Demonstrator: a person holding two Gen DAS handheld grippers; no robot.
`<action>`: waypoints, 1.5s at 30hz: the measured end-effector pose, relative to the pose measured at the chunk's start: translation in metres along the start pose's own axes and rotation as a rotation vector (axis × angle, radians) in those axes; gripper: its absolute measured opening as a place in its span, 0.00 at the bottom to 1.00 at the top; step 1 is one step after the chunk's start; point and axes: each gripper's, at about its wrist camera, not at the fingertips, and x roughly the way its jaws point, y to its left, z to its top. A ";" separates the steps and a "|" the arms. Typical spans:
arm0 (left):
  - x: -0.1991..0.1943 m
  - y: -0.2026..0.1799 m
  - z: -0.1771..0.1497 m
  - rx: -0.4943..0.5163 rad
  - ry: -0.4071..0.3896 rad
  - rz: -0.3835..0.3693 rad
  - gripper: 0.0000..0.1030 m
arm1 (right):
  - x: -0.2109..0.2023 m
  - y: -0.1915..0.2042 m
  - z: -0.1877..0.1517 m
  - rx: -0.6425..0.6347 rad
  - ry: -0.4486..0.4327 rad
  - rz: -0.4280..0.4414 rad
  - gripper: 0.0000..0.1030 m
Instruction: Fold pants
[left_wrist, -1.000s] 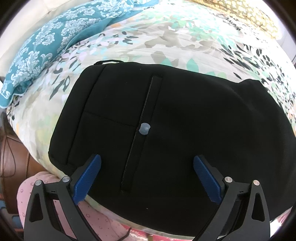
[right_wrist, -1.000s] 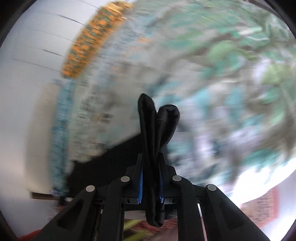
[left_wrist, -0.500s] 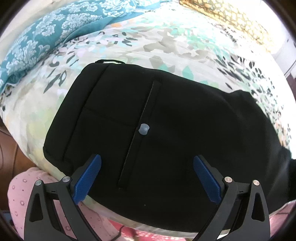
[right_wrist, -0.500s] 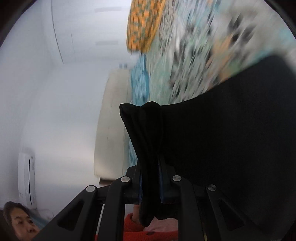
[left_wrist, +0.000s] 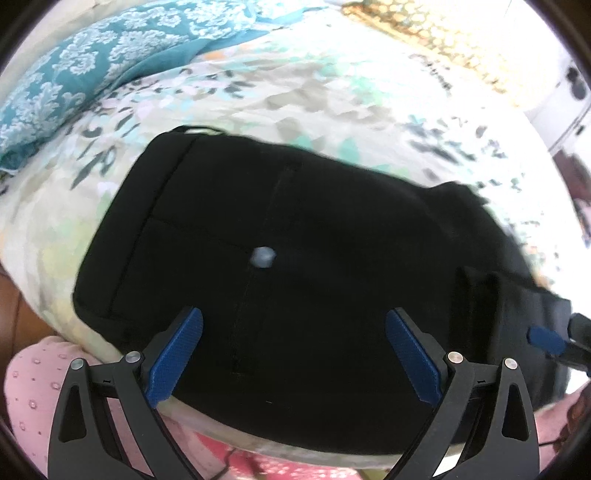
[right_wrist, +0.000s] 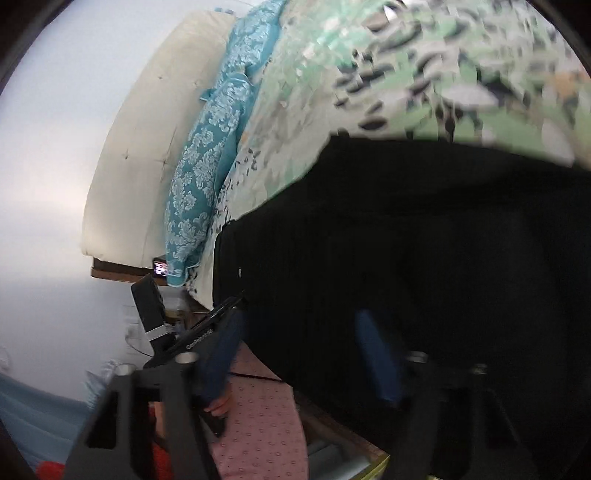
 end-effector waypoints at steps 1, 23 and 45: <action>-0.008 -0.003 -0.001 0.001 -0.017 -0.066 0.96 | -0.020 0.004 0.000 -0.036 -0.041 -0.012 0.68; 0.017 -0.145 -0.044 0.370 0.196 -0.303 0.11 | -0.181 -0.061 -0.063 -0.022 -0.385 -0.212 0.80; 0.005 -0.094 -0.027 0.209 0.109 -0.176 0.75 | -0.151 -0.097 -0.063 -0.111 -0.184 -0.722 0.80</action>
